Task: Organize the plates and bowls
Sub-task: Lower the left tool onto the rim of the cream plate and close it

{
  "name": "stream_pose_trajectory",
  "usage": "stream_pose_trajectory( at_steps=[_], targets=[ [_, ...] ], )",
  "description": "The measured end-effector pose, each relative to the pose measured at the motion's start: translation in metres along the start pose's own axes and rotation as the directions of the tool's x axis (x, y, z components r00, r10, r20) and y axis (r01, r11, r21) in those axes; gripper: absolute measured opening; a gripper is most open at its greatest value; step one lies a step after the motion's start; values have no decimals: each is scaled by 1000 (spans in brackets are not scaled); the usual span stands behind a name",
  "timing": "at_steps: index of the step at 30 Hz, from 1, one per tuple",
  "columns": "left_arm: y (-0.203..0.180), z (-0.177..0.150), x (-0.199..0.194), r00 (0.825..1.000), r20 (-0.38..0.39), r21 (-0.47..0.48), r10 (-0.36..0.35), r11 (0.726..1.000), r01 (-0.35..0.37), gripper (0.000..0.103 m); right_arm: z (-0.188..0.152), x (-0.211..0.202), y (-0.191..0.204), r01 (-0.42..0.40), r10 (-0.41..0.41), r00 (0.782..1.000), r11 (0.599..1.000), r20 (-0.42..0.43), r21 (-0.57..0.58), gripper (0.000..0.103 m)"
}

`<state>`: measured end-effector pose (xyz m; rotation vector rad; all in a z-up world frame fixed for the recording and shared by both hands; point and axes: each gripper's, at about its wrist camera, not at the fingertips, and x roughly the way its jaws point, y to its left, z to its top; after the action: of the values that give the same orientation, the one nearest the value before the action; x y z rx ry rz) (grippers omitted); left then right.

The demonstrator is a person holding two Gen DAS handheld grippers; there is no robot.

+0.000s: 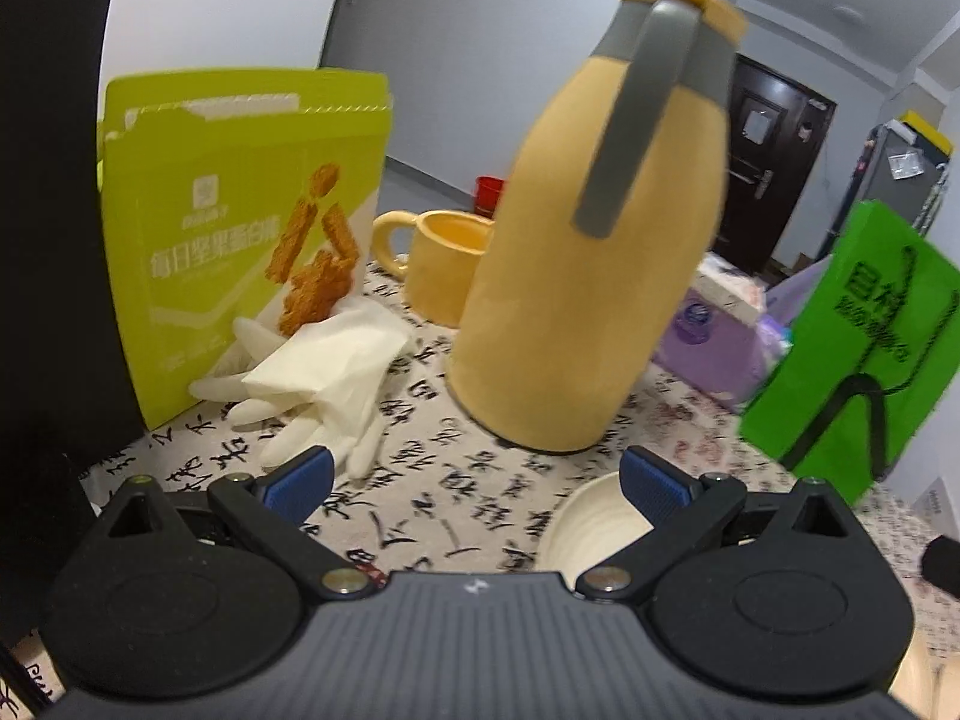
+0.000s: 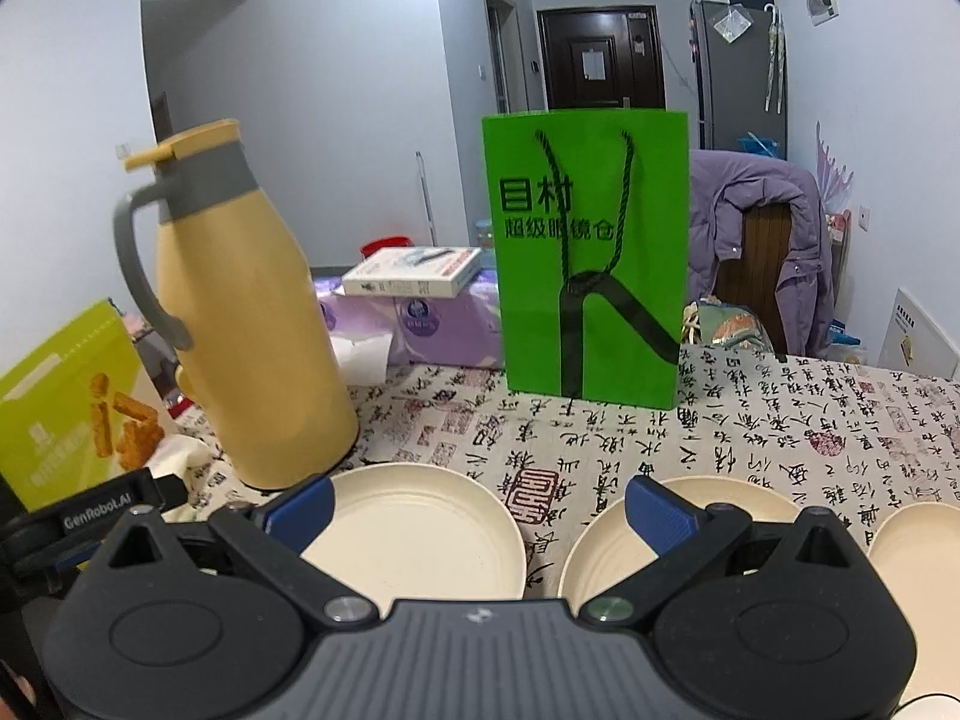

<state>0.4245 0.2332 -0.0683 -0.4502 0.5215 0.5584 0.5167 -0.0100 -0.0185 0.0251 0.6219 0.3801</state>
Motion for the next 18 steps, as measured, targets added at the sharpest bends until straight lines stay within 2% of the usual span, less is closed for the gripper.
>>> stream_pose_trajectory(
  at_steps=[9,14,18],
  targets=[
    [15,-4,21,999,-38,-18,15,1000,-16,103,8,29,8,18,-18,999,1000,-38,12,103],
    [15,-7,29,997,-68,-4,41,999,-42,103,12,40,19,28,-29,998,999,-56,-17,103],
    [17,-8,32,996,-84,-7,36,999,-36,103,14,48,26,30,-33,997,999,-68,-42,103]
  ],
)
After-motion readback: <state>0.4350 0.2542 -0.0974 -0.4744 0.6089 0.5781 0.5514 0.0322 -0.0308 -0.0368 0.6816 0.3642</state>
